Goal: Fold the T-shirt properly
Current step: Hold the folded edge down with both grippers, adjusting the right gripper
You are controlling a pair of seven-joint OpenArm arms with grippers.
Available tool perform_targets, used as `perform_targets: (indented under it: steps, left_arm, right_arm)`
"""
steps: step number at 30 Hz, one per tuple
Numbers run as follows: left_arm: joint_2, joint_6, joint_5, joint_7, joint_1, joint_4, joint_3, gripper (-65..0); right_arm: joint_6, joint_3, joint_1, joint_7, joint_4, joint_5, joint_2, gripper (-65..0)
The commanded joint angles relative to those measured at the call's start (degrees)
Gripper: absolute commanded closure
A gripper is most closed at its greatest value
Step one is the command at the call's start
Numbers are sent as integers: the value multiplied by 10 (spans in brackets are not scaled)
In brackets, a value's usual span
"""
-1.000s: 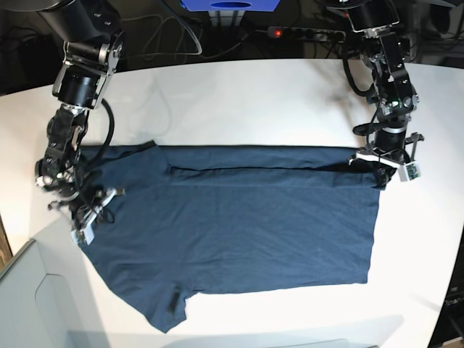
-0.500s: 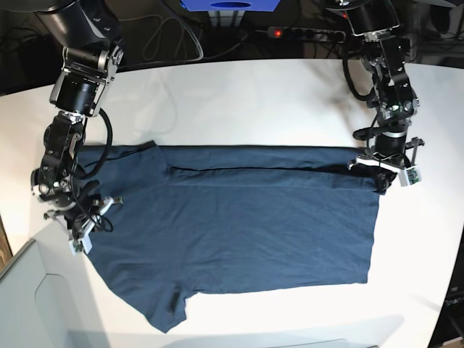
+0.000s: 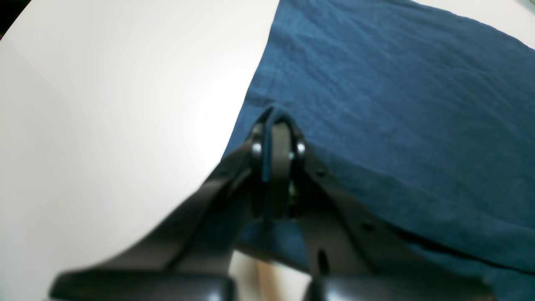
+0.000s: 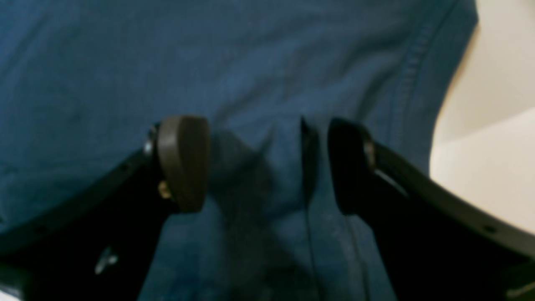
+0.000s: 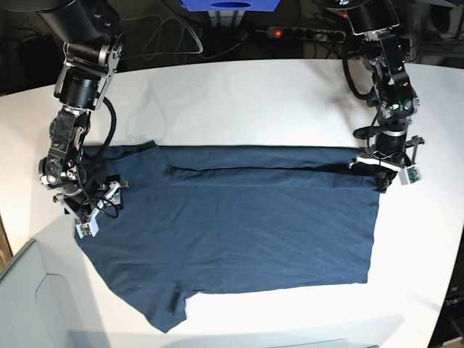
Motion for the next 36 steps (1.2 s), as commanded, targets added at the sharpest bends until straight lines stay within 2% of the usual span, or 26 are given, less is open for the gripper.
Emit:
perform_targets:
  steps: [1,4,9,10,28,29,31,36]
  left_arm:
    - [-7,1,-1,-16,-7,10,-2,0]
    - [-7,1,-1,-16,-7,10,-2,0]
    - [-7,1,-1,-16,-7,10,-2,0]
    - [-7,1,-1,-16,-7,10,-2,0]
    - [-7,1,-1,-16,-7,10,-2,0]
    - [-7,1,-1,-16,-7,10,-2,0]
    - [-7,1,-1,-16,-7,10,-2,0]
    - [-7,1,-1,-16,-7,10,-2,0]
  right_arm:
    - [11,0,17,16,9,8,6,-413]
    - [11,0,16,16,9,8,6,-335]
    - [11,0,16,15,8,8,6,-29]
    - [11,0,16,15,8,7,6,0]
    - [8,2,10,13,46,6,6,-4]
    - [8,1,10,13,45,6,6,-21]
    - [8,0,9,16,43,6,6,-97]
    - [8,0,9,18,13,6,8,-363]
